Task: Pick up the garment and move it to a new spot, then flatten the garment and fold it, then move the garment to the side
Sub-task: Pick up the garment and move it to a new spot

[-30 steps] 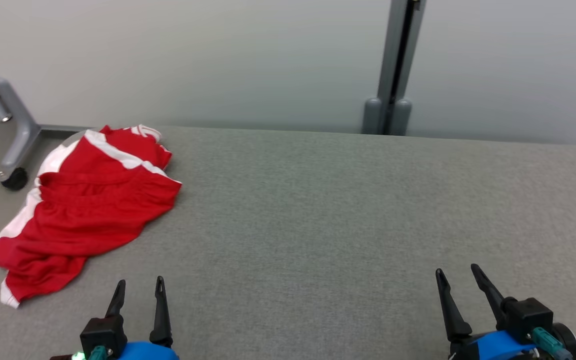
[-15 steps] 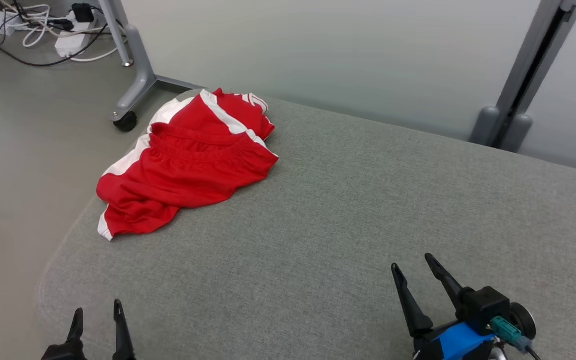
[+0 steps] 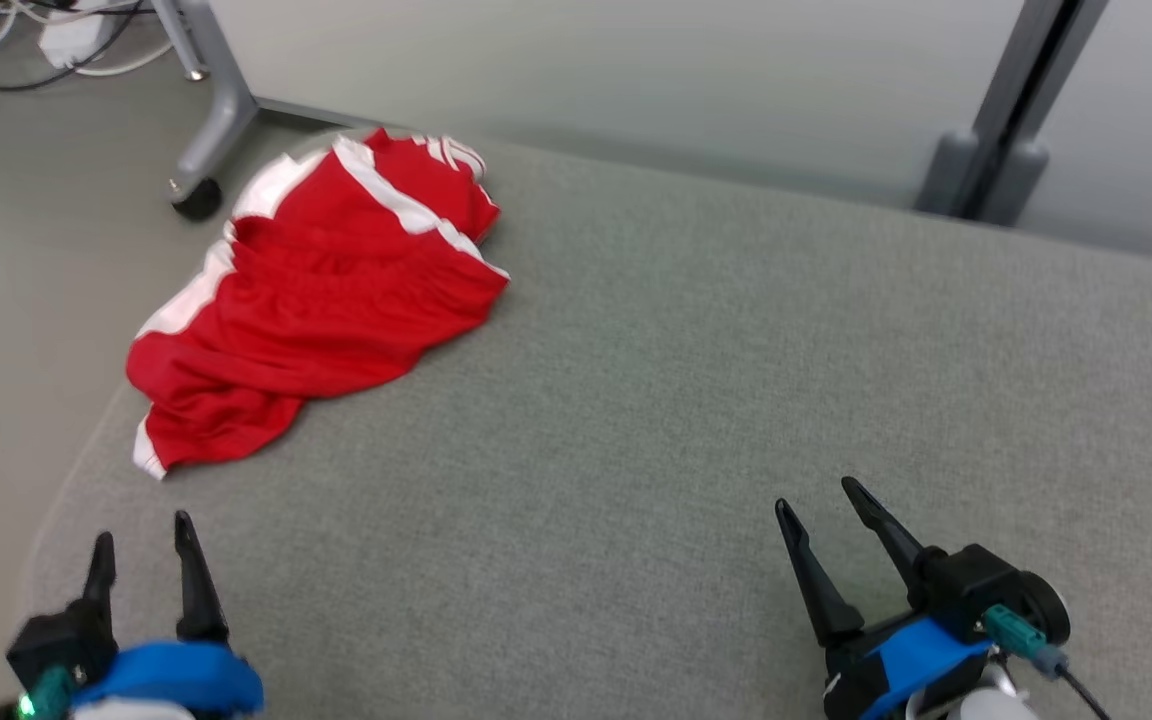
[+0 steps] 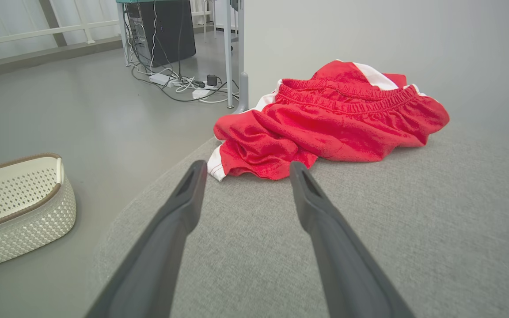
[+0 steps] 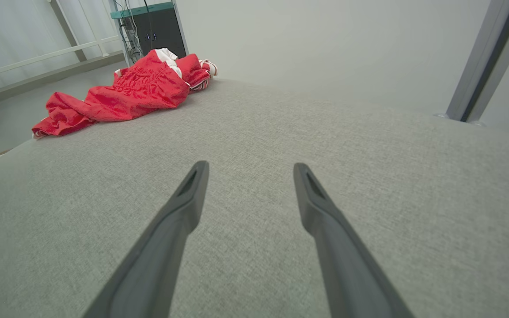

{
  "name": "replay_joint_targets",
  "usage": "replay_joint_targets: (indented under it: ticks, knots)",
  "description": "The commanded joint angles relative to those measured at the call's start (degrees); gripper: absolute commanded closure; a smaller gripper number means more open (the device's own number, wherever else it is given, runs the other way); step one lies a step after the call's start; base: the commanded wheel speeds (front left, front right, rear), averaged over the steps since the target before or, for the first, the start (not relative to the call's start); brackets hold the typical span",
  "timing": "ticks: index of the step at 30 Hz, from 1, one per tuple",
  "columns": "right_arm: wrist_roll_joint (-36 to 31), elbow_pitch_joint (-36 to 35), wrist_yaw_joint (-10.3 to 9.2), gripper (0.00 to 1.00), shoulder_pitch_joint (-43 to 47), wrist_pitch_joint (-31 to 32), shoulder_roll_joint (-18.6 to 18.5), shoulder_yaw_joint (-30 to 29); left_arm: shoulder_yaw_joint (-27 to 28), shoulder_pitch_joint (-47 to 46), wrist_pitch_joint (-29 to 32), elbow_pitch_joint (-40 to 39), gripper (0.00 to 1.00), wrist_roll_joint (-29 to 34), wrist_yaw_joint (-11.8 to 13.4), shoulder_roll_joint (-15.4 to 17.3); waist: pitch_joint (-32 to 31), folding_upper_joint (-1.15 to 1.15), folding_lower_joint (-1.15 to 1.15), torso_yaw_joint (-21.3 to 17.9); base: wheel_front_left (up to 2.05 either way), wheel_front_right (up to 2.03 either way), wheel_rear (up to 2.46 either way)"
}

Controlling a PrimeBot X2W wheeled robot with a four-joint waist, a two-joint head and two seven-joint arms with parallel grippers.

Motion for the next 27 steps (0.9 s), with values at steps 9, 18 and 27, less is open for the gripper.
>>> replay_joint_targets:
  ticks: [9, 18, 27]
  knots:
    - [1.6, -3.0, 0.01, 0.0, -4.5, -0.3, -4.2, 2.5, 0.4, -18.4, -0.2, 8.9, 0.0, -0.7, -2.6, 5.8, 7.7, 0.0, 0.0, -2.1, 0.0, 0.0, 0.0]
    - [3.2, -5.1, 0.01, 0.0, -7.6, -0.3, -7.2, 5.9, -1.9, -34.3, 2.4, 23.2, 0.0, -2.0, -3.7, 11.1, 12.7, 0.0, 0.0, -4.3, 0.0, 0.0, 0.0]
    - [5.3, -5.0, 0.01, 0.0, -9.1, -0.2, -9.1, 6.9, -3.6, -43.1, 10.3, 32.9, 0.0, -4.2, -4.0, 13.8, 16.6, 0.0, 0.0, -6.7, 0.0, 0.0, 0.0]
